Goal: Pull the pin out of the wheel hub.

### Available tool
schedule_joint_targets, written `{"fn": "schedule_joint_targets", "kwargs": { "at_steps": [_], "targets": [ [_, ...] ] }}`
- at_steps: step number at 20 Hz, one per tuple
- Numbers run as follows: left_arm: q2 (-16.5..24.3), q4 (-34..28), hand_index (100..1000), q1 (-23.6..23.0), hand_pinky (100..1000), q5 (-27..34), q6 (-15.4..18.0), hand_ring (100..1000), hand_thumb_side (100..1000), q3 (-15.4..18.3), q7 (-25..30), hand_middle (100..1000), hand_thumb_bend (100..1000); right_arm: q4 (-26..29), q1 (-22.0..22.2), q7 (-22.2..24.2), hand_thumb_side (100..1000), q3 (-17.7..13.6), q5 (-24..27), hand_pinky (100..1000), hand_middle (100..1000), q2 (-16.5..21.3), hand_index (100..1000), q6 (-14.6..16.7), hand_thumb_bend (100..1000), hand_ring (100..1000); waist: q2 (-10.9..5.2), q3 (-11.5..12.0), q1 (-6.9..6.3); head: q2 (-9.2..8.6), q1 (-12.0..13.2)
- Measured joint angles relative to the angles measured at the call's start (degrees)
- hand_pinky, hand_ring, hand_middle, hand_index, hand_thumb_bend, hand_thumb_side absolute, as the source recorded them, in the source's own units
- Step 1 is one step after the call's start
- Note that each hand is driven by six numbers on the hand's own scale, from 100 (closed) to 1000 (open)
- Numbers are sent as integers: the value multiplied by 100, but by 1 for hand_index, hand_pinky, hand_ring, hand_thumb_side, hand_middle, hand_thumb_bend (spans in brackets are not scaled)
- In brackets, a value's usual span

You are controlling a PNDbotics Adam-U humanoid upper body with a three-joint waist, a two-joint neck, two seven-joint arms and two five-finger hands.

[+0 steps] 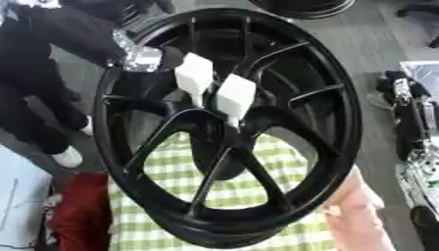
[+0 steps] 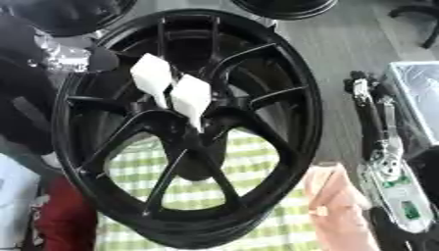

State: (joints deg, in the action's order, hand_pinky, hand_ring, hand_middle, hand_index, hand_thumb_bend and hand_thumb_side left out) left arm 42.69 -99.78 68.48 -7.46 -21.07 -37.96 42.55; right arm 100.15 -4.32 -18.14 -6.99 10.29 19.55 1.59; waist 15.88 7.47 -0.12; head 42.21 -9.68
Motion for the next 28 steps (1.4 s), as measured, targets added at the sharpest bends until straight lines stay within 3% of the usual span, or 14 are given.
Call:
{"fn": "schedule_joint_targets", "kwargs": {
  "at_steps": [3, 7, 11, 13, 20, 25, 28],
  "targets": [
    [-46, 245, 869, -13, 808, 157, 296, 875, 691, 52, 385, 864, 442, -3, -19, 1, 732, 2, 2, 948, 688, -21, 779, 0, 100, 817, 0, -16, -1, -8, 4],
    [-96, 505, 865, -42, 821, 227, 610, 882, 638, 55, 773, 862, 473, -28, -20, 1, 734, 2, 2, 948, 688, -24, 779, -1, 100, 817, 0, -44, -3, -11, 17],
    [-117, 701, 857, -50, 840, 43, 964, 884, 508, -2, 896, 861, 537, -38, -20, 2, 734, 2, 2, 949, 688, -32, 778, -1, 100, 816, 0, -67, -6, -27, 28],
    [-148, 794, 853, -51, 839, -137, 1179, 884, 480, -3, 921, 859, 535, -42, -21, 3, 735, 2, 3, 949, 688, -52, 778, -1, 100, 816, 0, -71, -6, -28, 32],
    [-250, 906, 823, -48, 833, -387, 1854, 878, 244, 71, 945, 845, 527, -71, -23, 7, 738, 4, 5, 950, 687, -70, 779, -4, 100, 816, 0, -78, -5, -28, 48],
    [-363, 1011, 822, -9, 826, -171, 2168, 879, 261, 141, 944, 844, 485, -79, -50, 19, 738, 12, 9, 951, 688, -82, 779, -6, 100, 816, 0, -112, -6, -29, 55],
    [-470, 1233, 822, 59, 818, -48, 2252, 877, 315, 123, 945, 840, 468, -103, -67, 39, 741, 34, 12, 952, 688, -84, 780, -5, 100, 817, 0, -126, -6, -22, 77]
  ]
}}
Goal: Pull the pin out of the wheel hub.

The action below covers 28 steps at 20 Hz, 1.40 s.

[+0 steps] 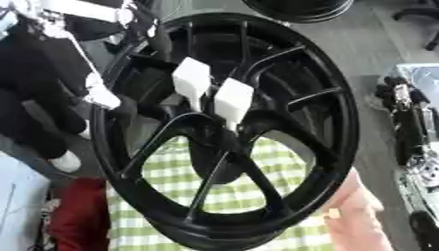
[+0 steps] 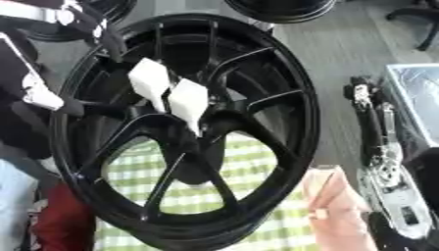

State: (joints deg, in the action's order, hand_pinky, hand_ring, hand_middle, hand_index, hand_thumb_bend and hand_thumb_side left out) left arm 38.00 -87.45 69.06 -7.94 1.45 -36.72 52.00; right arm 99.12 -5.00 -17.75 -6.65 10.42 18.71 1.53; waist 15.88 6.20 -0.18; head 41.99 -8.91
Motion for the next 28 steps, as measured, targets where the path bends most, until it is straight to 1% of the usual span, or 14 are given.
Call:
{"fn": "schedule_joint_targets", "kwargs": {
  "at_steps": [3, 6, 7, 12, 16, 28],
  "targets": [
    [-135, 267, 821, 74, 812, 71, 29, 875, 344, -22, 1, 837, 457, -4, -2, 15, 742, 1, 12, 953, 688, -28, 780, -1, 100, 817, 0, -22, 1, 19, 20],
    [-225, 469, 826, 111, 810, 102, 36, 873, 340, -25, 3, 836, 458, -9, -3, 16, 744, 1, 18, 953, 688, -34, 780, 0, 100, 817, 1, -26, 1, 22, 24],
    [-249, 515, 828, 118, 806, 105, 38, 871, 337, -26, 2, 835, 445, -18, -4, 17, 745, 1, 19, 953, 688, -35, 780, 0, 100, 817, 2, -27, 0, 22, 24],
    [-399, 635, 849, 229, 803, 107, 40, 870, 337, -18, -1, 844, 425, -38, -9, 41, 744, 22, 21, 954, 689, -48, 780, -9, 100, 817, 4, -56, -3, 22, 24],
    [-506, 745, 860, 296, 805, 78, 37, 870, 337, 5, 0, 849, 436, -38, -26, 63, 744, 35, 23, 954, 689, -66, 780, 2, 100, 817, 5, -78, -2, 22, 24],
    [-689, 946, 852, 379, 798, 104, 24, 870, 394, 18, 4, 849, 397, -70, -57, 75, 749, 37, 30, 955, 689, -83, 780, -7, 100, 817, 57, -118, 4, 19, 27]
  ]
}}
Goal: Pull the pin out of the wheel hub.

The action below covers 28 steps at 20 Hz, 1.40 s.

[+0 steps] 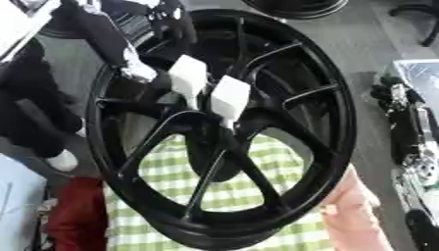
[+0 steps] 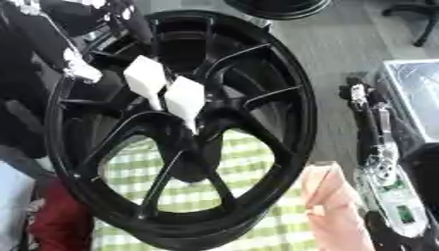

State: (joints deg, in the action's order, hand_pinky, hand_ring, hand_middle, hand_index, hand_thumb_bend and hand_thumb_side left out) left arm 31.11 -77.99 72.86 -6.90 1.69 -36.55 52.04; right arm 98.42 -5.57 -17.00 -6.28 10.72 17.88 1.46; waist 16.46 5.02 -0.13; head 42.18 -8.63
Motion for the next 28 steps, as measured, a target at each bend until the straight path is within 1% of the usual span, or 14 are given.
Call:
{"fn": "schedule_joint_targets", "kwargs": {
  "at_steps": [6, 15, 19, 21, 23, 28],
  "targets": [
    [-84, 73, 850, 0, 793, 48, -54, 867, 414, -41, -1, 847, 377, -2, -46, -13, 751, 0, 8, 956, 688, -26, 779, 3, 100, 817, 55, -46, 3, -18, 12],
    [-141, 142, 834, -2, 793, -13, -51, 865, 402, -139, -4, 847, 369, -4, -70, -29, 755, 0, 9, 956, 685, -56, 778, -8, 100, 814, 102, -76, 1, -155, 20],
    [-144, 173, 824, -5, 795, -74, -3, 865, 355, -165, -4, 851, 373, -8, -93, -36, 758, 1, 9, 956, 684, -60, 778, -15, 100, 813, 116, -80, 1, -164, 17],
    [-146, 173, 818, -11, 794, -134, 45, 863, 286, -179, -5, 849, 359, -21, -94, -36, 762, 2, 9, 956, 683, -84, 778, -15, 100, 813, 133, -94, 1, -196, 17],
    [-153, 173, 816, -19, 793, -205, 99, 862, 263, -187, -5, 847, 348, -41, -94, -36, 762, 10, 9, 956, 683, -105, 778, -15, 100, 813, 140, -99, 2, -205, 17],
    [-196, 173, 793, -19, 777, -251, 171, 851, 194, -196, -3, 827, 253, -64, -97, -36, 762, 32, 9, 957, 683, -108, 778, -15, 100, 813, 148, -104, 6, -208, 20]
  ]
}}
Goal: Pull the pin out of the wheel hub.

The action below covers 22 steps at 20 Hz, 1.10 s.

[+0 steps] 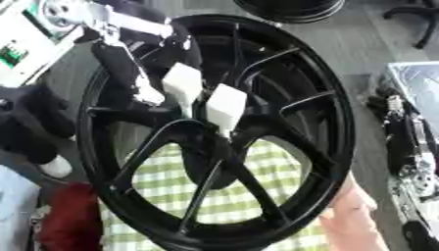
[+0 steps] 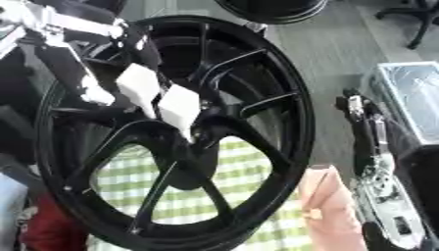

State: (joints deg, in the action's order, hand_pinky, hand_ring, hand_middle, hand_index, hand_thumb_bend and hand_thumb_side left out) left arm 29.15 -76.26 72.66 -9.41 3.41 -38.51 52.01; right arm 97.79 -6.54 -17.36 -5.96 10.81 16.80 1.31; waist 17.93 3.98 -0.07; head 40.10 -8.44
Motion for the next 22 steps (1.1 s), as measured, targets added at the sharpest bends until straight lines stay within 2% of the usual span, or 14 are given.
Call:
{"fn": "schedule_joint_targets", "kwargs": {
  "at_steps": [4, 8, 9, 10, 12, 15, 22],
  "targets": [
    [-1, 0, 758, -1, 755, -11, 3, 833, 100, -14, -3, 801, 179, -6, -2, -2, 763, 0, 0, 957, 683, -1, 778, 0, 100, 812, 24, -5, 2, -4, 6],
    [-2, 0, 714, -2, 740, -29, 5, 819, 100, -34, -4, 776, 100, -7, -6, -11, 764, 0, 4, 957, 683, -3, 777, 2, 100, 812, 28, -9, -8, -29, 7],
    [-2, 0, 686, -2, 736, -31, 5, 811, 100, -34, -4, 761, 100, -7, -7, -15, 765, 0, 4, 957, 683, -4, 777, 5, 100, 813, 29, -11, -8, -42, 8],
    [-2, 0, 594, -2, 709, -33, 5, 778, 114, -35, -4, 708, 100, -7, -11, -19, 766, 0, 5, 957, 683, -5, 777, 7, 100, 813, 30, -15, -8, -44, 8],
    [-2, 0, 492, -4, 682, -44, 2, 739, 113, -46, -4, 641, 100, -8, -26, -30, 766, 0, 5, 957, 683, -7, 777, 4, 100, 812, 41, -29, -9, -44, 9],
    [-2, -3, 396, -3, 652, -70, -5, 691, 100, -47, -3, 581, 100, -10, -27, -51, 766, 1, 7, 957, 683, -7, 777, -1, 100, 812, 42, -32, -12, -44, 10],
    [22, -118, 340, 64, 643, -171, 7, 669, 100, 3, -4, 557, 100, -10, -21, -57, 766, 1, 35, 957, 682, -7, 777, -4, 100, 812, 42, -2, -13, -43, 5]
  ]
}}
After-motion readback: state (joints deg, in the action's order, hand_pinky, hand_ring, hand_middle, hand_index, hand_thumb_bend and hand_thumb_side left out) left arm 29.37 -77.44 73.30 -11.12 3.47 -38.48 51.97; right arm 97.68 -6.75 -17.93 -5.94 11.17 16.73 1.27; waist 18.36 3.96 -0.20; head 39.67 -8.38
